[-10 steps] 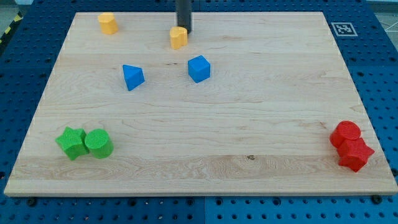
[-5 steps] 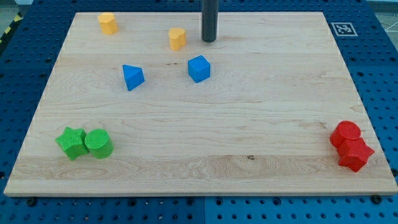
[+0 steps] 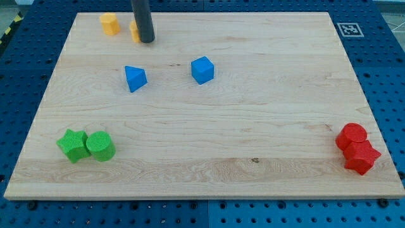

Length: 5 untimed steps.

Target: Slide the yellow heart closer to the yellow hexagon

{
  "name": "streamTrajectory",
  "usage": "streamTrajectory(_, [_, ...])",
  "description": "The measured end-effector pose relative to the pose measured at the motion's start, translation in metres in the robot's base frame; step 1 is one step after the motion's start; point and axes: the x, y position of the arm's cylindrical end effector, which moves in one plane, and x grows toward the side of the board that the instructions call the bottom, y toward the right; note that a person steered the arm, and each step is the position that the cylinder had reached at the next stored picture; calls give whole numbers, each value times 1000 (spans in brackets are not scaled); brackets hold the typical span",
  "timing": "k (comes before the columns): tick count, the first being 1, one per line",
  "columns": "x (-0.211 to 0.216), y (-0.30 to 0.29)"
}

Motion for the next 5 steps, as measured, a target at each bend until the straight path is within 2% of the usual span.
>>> streamTrajectory(5, [-22, -52])
